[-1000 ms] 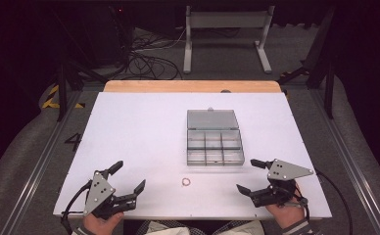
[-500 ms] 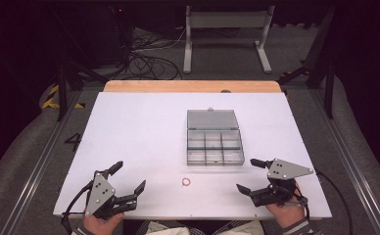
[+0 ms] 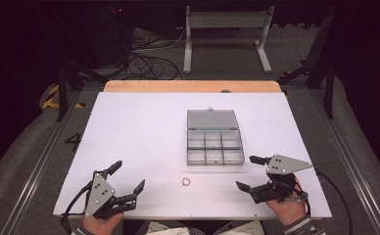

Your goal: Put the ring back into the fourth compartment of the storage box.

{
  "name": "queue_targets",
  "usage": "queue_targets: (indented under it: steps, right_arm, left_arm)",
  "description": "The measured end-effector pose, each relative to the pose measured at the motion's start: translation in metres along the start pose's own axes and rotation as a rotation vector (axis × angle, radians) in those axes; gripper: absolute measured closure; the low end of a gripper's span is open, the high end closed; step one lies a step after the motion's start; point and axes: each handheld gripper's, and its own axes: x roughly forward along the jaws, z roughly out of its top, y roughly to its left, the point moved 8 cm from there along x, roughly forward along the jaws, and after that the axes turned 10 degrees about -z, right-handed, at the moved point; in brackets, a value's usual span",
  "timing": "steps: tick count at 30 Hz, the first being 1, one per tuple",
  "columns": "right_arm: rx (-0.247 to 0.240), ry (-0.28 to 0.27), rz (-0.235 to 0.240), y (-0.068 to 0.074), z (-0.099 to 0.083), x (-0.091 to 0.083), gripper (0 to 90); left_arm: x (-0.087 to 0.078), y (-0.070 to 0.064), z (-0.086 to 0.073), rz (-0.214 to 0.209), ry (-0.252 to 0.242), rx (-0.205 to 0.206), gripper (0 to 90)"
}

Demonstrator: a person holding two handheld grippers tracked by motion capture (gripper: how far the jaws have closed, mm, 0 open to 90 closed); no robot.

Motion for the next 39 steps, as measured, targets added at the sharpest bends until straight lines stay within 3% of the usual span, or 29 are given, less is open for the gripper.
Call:
queue_targets:
  steps: [16, 39]
  right_arm:
    - [-0.044, 0.023, 0.046, 0.015, 0.026, 0.017, 8.5]
    - [-0.096, 0.043, 0.112, 0.044, 0.054, 0.058, 8.4]
  left_arm:
    - [0.001, -0.001, -0.001, -0.001, 0.01, 0.004, 14.5]
    - [0.0, -0.002, -0.001, -0.009, 0.011, 0.015, 14.9]
